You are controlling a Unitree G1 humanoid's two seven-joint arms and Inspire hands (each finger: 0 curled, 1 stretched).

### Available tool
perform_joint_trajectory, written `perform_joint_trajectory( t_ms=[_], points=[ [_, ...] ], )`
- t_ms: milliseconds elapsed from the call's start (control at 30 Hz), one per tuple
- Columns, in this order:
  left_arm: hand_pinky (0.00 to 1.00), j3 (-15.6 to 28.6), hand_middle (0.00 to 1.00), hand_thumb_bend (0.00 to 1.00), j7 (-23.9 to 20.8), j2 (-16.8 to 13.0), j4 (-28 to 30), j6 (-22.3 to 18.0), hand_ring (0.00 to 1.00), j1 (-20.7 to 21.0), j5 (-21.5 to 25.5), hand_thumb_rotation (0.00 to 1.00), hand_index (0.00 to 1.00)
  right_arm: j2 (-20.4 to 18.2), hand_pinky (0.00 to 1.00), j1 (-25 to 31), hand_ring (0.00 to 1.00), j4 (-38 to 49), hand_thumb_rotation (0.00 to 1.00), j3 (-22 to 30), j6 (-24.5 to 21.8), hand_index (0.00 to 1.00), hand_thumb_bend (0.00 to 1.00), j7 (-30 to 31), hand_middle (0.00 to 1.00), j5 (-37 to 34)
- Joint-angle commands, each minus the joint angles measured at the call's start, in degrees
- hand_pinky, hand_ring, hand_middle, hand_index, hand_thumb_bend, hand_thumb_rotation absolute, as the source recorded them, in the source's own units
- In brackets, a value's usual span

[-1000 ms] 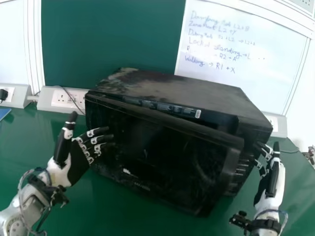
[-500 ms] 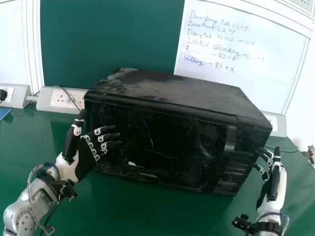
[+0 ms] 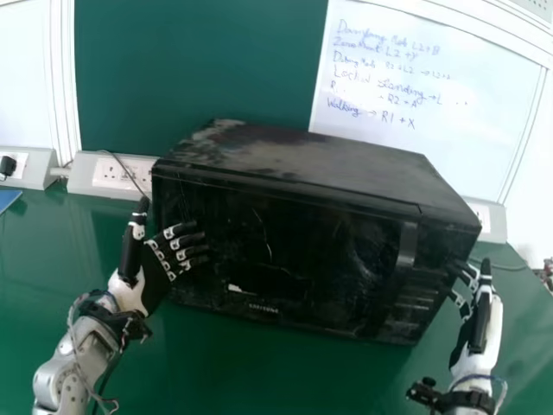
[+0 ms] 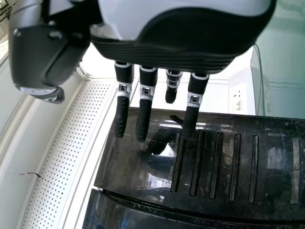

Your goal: Put biscuit inside oven

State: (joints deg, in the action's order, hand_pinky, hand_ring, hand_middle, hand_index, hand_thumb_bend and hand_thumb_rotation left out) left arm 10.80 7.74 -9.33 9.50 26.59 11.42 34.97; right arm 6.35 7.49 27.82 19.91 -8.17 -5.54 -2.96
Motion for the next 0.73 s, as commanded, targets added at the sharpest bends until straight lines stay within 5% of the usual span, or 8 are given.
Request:
perform_joint_trajectory(
  t_ms=[0,267,700],
  points=[
    [0.89,0.51,0.88,0.67,0.13,0.86,-2.24,-1.41,0.9,1.87,-1.03,0.16,0.75,0.03,0.63,-0.29,0.66,-0.65,0.49,-0.3,0.95,0.63,0.71,-0.33,0.65,0.71],
    [0.89,0.69,0.86,0.67,1.79,0.93,-5.89,-4.14,0.89,3.13,-2.67,0.15,0.72,0.07,0.62,-0.23,0.66,-1.2,0.5,-0.53,1.88,0.63,0.71,-0.16,0.65,1.06],
    [0.89,0.83,0.87,0.67,3.44,-0.68,-2.88,-1.21,0.89,2.18,-1.49,0.15,0.73,-0.27,0.62,-0.5,0.66,-1.39,0.48,-0.64,1.83,0.62,0.72,0.0,0.65,-0.08]
  ],
)
